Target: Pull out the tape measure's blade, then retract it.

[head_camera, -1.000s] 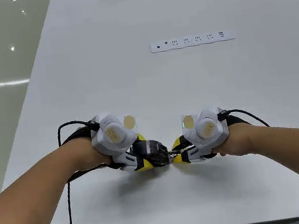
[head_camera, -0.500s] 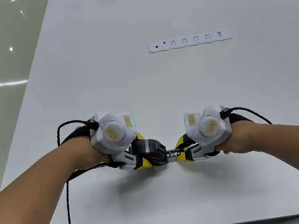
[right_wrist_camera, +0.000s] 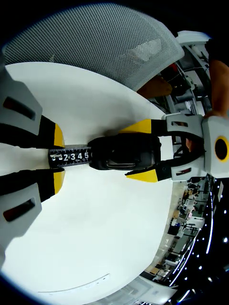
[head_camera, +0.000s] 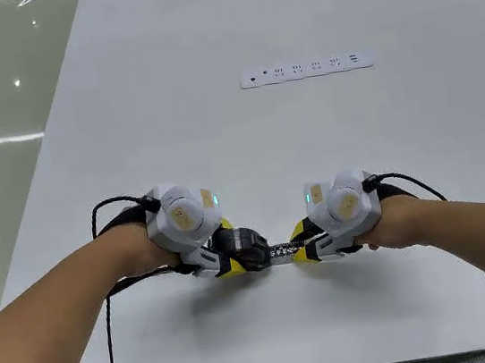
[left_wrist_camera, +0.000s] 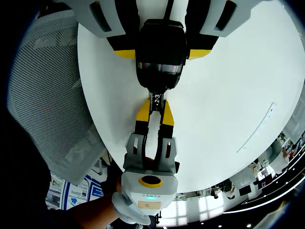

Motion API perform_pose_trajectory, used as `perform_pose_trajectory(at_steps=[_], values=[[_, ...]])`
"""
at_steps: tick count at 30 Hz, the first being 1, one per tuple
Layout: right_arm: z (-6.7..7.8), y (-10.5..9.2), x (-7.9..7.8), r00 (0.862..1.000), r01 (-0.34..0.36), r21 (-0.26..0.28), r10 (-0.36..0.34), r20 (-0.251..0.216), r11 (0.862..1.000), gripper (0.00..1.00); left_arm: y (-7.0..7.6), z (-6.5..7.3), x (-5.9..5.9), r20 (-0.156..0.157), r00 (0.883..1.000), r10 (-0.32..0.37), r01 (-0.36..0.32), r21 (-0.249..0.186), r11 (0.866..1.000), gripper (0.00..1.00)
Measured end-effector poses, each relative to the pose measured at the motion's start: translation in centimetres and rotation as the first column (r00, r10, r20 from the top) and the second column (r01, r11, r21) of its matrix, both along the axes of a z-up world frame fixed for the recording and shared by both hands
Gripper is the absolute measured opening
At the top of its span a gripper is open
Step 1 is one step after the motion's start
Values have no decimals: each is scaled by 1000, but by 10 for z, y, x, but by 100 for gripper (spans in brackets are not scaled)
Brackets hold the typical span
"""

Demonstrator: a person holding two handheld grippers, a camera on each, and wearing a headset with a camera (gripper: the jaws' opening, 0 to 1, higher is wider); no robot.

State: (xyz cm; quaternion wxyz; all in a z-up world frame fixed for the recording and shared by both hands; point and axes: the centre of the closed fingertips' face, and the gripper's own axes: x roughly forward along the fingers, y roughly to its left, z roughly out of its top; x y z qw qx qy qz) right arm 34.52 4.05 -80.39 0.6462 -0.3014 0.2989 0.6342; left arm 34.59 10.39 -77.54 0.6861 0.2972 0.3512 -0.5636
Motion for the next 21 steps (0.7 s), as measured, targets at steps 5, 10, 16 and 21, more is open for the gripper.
perform_pose_trajectory(at_steps=[5, 10, 16, 21], values=[[0, -4, 0, 1000, 0, -6, 0, 0, 1000, 11, 0, 0, 0, 0, 1000, -3, 3, 2, 1000, 33], [-1, -9, 1, 1000, 3, -11, -3, -2, 1000, 11, 0, 0, 0, 1, 1000, -2, 2, 0, 1000, 33], [-1, -12, 2, 1000, 5, -15, -5, -2, 1000, 11, 0, 0, 0, 2, 1000, -1, 1, 0, 1000, 33], [-2, -14, 1, 1000, 9, -13, -9, -2, 1000, 11, -1, 0, 0, 1, 1000, -3, 3, 1, 1000, 33]])
